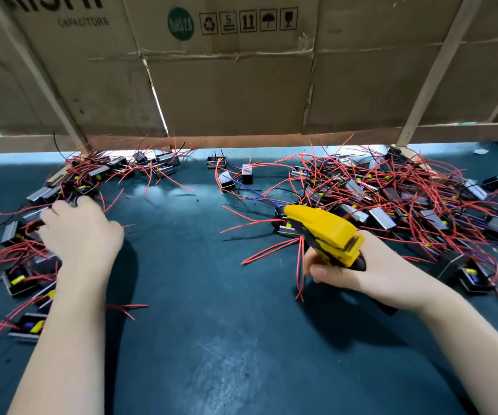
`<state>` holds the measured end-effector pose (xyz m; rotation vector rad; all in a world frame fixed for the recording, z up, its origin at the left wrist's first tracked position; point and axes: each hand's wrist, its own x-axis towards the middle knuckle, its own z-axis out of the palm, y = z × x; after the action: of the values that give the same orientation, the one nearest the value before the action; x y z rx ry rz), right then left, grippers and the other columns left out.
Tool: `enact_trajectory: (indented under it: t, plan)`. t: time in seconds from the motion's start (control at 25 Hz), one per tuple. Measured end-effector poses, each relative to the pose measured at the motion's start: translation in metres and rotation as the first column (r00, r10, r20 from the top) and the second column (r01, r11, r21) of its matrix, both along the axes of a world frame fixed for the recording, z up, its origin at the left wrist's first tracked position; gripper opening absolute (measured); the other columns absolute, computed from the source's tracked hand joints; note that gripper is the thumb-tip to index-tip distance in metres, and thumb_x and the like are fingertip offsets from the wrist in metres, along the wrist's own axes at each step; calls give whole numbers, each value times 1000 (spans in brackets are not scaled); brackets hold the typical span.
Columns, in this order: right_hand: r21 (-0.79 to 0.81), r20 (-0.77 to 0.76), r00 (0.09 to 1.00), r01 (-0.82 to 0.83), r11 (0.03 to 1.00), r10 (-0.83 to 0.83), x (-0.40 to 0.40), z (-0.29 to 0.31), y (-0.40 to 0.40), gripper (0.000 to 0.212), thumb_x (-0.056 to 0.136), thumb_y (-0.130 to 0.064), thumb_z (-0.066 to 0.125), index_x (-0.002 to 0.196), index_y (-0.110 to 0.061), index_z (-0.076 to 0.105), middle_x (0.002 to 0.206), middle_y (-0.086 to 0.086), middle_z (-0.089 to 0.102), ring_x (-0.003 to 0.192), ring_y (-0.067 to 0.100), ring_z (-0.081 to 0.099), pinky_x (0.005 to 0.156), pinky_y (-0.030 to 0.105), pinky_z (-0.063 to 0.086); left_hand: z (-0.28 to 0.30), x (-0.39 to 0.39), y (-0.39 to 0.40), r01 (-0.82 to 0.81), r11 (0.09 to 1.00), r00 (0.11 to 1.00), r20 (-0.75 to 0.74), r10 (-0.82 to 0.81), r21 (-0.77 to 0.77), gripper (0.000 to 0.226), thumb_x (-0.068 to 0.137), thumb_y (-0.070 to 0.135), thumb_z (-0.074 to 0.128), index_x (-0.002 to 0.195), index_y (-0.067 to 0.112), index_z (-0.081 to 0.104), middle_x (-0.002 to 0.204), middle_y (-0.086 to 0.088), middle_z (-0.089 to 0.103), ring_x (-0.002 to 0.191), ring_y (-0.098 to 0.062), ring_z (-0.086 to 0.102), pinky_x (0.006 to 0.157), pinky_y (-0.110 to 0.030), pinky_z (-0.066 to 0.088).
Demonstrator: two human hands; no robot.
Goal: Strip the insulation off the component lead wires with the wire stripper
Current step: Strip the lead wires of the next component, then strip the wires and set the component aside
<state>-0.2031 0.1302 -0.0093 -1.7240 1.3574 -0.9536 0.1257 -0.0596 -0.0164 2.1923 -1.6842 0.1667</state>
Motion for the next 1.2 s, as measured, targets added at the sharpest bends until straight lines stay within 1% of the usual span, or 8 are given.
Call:
enact_trajectory:
  t: [0.16,0.28,0.48,0.6,0.76,0.92,1.0,1.2]
  plan:
    - [-7,44,999,-19,1000,20,-4,-3,-1,64,74,-65,70,103,-8,65,88,13,67,78,25,60,79,40,49,-6,12,-6,-25,999,999,21,24,46,37,84,10,67,118,-2,61,130,-33,47,123,-48,40,101,-50,35]
    - [14,101,995,19,1000,-21,-8,0,0,43,78,-56,65,92,-15,68,80,11,67,76,17,61,71,21,47,-7,10,-8,28,999,1000,12,-28,29,27,79,2,67,106,1,68,122,-34,54,115,-51,46,95,-51,40]
    - [50,275,949,143,989,-151,-14,0,-2,50,84,-54,61,87,-5,68,77,17,66,75,30,65,72,30,52,-4,10,-11,77,996,990,-121,-70,53,43,74,-6,66,116,-1,60,113,-35,59,111,-53,51,90,-51,46]
    - [55,319,922,216,975,-222,-12,1,-3,54,84,-53,63,84,0,67,74,23,66,70,31,66,68,31,53,3,3,-7,228,973,953,-198,-228,-26,54,73,-5,73,124,4,58,103,-26,70,108,-44,59,93,-45,47]
    - [49,232,930,280,959,-284,-4,2,-2,48,75,-53,61,85,-7,70,77,15,72,73,24,70,67,33,55,26,-30,19,547,772,658,-405,-635,-323,39,71,12,86,105,18,67,86,-4,74,76,-20,66,76,-25,49]
    - [84,229,921,304,949,-316,-1,2,-4,57,69,-58,64,92,-7,72,86,9,76,84,22,74,65,22,55,20,-85,53,853,467,329,-454,-828,-234,15,74,26,83,78,18,71,69,7,71,62,2,61,63,-19,45]
    - [174,318,896,266,948,-310,-3,3,-5,58,72,-57,63,88,-2,70,86,13,75,83,24,73,66,22,52,8,-106,66,920,368,277,-444,-852,-133,11,79,23,81,75,18,72,65,7,68,60,1,59,60,-16,41]
    - [134,344,854,366,921,-390,0,1,-6,56,77,-56,72,64,-5,54,65,14,56,62,30,58,67,38,47,1,-118,72,921,359,177,-658,-732,-153,11,88,18,72,78,15,68,69,5,69,63,-2,59,65,-16,46]
